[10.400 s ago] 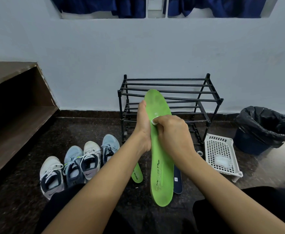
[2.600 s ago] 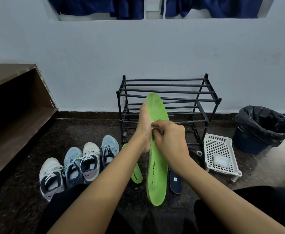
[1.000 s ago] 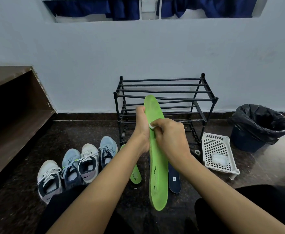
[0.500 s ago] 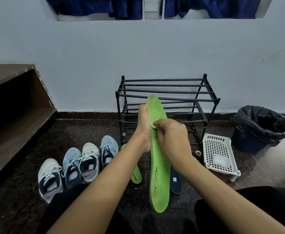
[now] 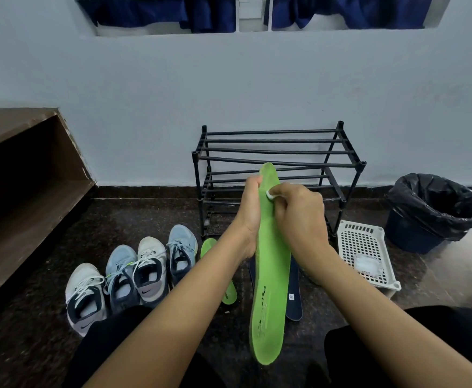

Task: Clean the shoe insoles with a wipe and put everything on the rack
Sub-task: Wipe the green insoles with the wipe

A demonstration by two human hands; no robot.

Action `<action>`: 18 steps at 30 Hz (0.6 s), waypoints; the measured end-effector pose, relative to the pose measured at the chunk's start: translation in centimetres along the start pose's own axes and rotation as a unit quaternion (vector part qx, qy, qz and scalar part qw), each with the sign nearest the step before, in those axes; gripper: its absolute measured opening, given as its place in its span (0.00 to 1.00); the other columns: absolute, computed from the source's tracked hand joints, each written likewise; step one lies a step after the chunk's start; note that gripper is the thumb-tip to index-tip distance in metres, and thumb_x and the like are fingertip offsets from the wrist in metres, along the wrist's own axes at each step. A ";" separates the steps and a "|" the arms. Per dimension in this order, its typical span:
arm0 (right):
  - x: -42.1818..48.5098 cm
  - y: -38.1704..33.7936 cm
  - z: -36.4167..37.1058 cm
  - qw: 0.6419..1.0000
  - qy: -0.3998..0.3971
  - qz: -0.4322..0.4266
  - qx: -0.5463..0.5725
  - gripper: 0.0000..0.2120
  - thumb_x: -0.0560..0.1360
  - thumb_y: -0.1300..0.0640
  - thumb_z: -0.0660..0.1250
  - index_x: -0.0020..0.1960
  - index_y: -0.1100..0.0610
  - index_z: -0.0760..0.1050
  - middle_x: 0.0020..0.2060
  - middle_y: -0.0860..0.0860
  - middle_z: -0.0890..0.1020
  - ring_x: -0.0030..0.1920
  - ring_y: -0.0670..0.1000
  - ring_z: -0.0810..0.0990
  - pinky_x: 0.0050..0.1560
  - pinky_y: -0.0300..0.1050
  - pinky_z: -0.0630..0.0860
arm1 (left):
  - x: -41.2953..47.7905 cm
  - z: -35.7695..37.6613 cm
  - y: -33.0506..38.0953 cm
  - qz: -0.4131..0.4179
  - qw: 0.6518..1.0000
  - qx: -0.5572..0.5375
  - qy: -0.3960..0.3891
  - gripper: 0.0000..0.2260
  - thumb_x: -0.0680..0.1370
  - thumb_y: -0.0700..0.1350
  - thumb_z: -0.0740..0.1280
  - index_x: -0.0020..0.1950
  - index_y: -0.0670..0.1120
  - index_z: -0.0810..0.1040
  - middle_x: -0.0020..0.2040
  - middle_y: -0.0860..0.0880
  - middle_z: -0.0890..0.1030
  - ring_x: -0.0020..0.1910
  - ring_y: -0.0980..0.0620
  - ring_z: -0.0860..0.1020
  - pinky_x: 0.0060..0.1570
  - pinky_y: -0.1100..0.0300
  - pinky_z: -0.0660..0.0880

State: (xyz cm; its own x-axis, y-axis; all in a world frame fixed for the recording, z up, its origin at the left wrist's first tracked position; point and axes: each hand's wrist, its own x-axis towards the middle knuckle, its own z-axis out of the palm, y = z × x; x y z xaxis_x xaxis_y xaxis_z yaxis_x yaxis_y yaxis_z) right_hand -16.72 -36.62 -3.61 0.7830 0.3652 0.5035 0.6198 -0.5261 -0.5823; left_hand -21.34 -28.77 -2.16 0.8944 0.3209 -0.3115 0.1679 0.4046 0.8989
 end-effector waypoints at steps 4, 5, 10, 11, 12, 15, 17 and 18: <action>-1.0 -0.2 0.4 1.000 -0.021 0.007 0.015 0.12 0.74 0.66 0.63 0.52 0.58 0.82 0.46 0.55 0.84 0.47 0.57 0.81 0.51 0.51 0.76 | 0.2 -0.7 -0.1 -0.006 1.000 0.004 0.019 0.21 0.77 0.60 0.53 0.31 0.48 0.69 0.29 0.49 0.70 0.26 0.51 0.70 0.29 0.62 0.67; -1.3 -0.4 0.5 0.999 -0.026 0.010 0.024 0.11 0.74 0.66 0.64 0.52 0.58 0.82 0.46 0.55 0.84 0.46 0.57 0.81 0.50 0.51 0.76 | 0.3 -0.8 -0.1 -0.008 1.000 -0.005 0.027 0.20 0.77 0.60 0.54 0.32 0.49 0.68 0.30 0.50 0.69 0.27 0.51 0.69 0.29 0.62 0.66; -2.5 -1.2 0.9 0.998 -0.039 -0.029 0.026 0.11 0.73 0.66 0.64 0.51 0.58 0.82 0.45 0.54 0.84 0.46 0.56 0.81 0.50 0.48 0.76 | 0.5 -1.2 0.4 0.002 0.998 -0.048 0.050 0.19 0.77 0.58 0.54 0.31 0.48 0.66 0.29 0.50 0.68 0.27 0.52 0.67 0.29 0.61 0.63; -2.4 -1.2 0.8 0.998 -0.037 -0.033 0.026 0.11 0.73 0.66 0.64 0.50 0.58 0.82 0.45 0.53 0.84 0.46 0.55 0.81 0.50 0.47 0.75 | 0.5 -1.1 0.4 0.005 0.998 -0.048 0.051 0.20 0.77 0.58 0.53 0.30 0.48 0.66 0.27 0.51 0.69 0.25 0.53 0.68 0.29 0.61 0.63; -2.2 -1.1 0.7 0.998 -0.032 -0.033 0.031 0.11 0.73 0.67 0.65 0.50 0.57 0.82 0.45 0.53 0.84 0.46 0.55 0.81 0.50 0.46 0.75 | 0.5 -1.0 0.4 0.007 0.998 -0.046 0.051 0.21 0.78 0.58 0.53 0.29 0.48 0.66 0.26 0.51 0.68 0.24 0.53 0.67 0.29 0.62 0.63; -1.3 -0.9 0.4 0.999 -0.013 -0.036 0.028 0.11 0.72 0.67 0.65 0.49 0.58 0.82 0.45 0.53 0.84 0.46 0.56 0.81 0.51 0.47 0.76 | 0.5 -0.5 0.3 -0.001 0.999 -0.035 0.040 0.24 0.78 0.60 0.52 0.26 0.49 0.67 0.25 0.51 0.68 0.23 0.53 0.68 0.28 0.63 0.64; -0.6 -0.5 0.1 0.999 0.003 -0.038 0.005 0.11 0.72 0.67 0.64 0.50 0.58 0.82 0.45 0.55 0.84 0.47 0.57 0.81 0.52 0.48 0.75 | 0.5 -0.1 0.0 -0.013 0.999 -0.029 0.022 0.26 0.77 0.60 0.52 0.24 0.49 0.70 0.24 0.50 0.70 0.23 0.52 0.70 0.28 0.63 0.66; -0.3 -0.3 -0.2 1.000 0.009 -0.029 0.000 0.11 0.73 0.67 0.64 0.50 0.58 0.82 0.46 0.55 0.84 0.48 0.57 0.81 0.52 0.46 0.74 | 0.4 0.1 -0.2 -0.017 0.999 -0.027 0.014 0.26 0.77 0.61 0.52 0.24 0.49 0.71 0.25 0.50 0.71 0.23 0.51 0.71 0.29 0.63 0.66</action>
State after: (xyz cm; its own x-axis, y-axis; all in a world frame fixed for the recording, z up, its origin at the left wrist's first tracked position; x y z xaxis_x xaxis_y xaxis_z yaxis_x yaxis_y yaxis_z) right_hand -17.19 -36.69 -3.50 0.7452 0.3811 0.5472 0.6636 -0.5048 -0.5522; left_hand -20.94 -28.81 -2.44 0.8763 0.3297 -0.3512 0.1749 0.4617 0.8697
